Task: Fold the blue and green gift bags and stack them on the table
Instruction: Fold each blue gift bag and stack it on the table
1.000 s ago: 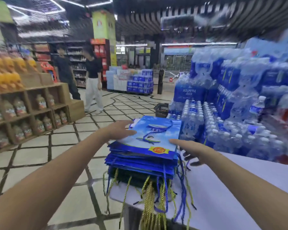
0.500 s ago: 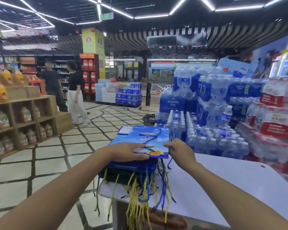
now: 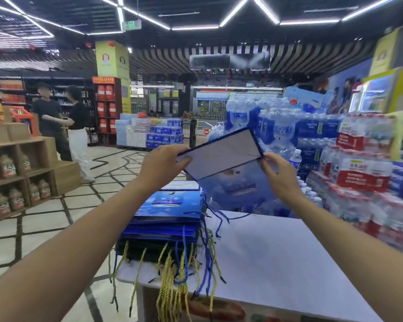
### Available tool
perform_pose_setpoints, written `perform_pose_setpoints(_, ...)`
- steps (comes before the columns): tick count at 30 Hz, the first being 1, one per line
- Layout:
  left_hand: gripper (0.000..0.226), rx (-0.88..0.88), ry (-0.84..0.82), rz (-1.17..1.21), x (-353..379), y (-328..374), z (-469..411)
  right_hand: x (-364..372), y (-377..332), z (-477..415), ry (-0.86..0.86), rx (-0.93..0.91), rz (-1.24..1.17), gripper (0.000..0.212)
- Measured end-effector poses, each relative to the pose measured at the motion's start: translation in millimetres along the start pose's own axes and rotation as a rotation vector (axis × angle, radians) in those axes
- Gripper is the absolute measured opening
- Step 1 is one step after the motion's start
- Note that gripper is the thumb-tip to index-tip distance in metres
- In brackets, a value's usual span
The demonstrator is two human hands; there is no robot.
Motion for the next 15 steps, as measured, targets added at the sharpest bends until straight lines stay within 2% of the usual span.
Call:
perform_pose_setpoints(4,0.059,0.06,0.145,-0.022,7.5,46.2,-28.7,-31.9,30.8,-7.0,0.056,0.149,-0.146,0.015)
perform_pose_setpoints(5,0.064,0.092,0.154,-0.037,15.4,61.9,-29.6,-35.3,48.3,-6.1,0.071,0.204,-0.175,0.017)
perform_pose_setpoints(8,0.051,0.277,0.11,-0.033,60.6,115.2,-13.7,-41.1,114.1,8.7,0.128,0.414,-0.261,0.028)
perform_pose_setpoints(9,0.042,0.335,0.04,0.009,82.6,131.7,-2.6,-41.6,137.3,17.8,0.138,0.497,-0.26,0.031)
perform_pose_setpoints(11,0.029,0.371,-0.214,0.099,139.4,153.0,27.4,-39.2,180.1,38.4,0.122,0.62,-0.234,0.033)
perform_pose_setpoints(13,0.03,0.372,-0.484,0.116,195.6,164.7,68.5,-33.1,221.3,65.3,0.068,0.744,-0.198,0.028)
perform_pose_setpoints(15,0.033,0.375,-0.67,0.138,238.1,170.9,109.9,-26.7,262.6,93.8,0.012,0.845,-0.166,0.034)
Point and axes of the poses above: each hand's wrist, its own z-axis away from the middle knuckle, its own x-axis out of the palm, y = z × x, the point moved 10 cm from there along -z, towards the middle knuckle, and after that the axes turned 1 degree about x, right-handed, at the moved point
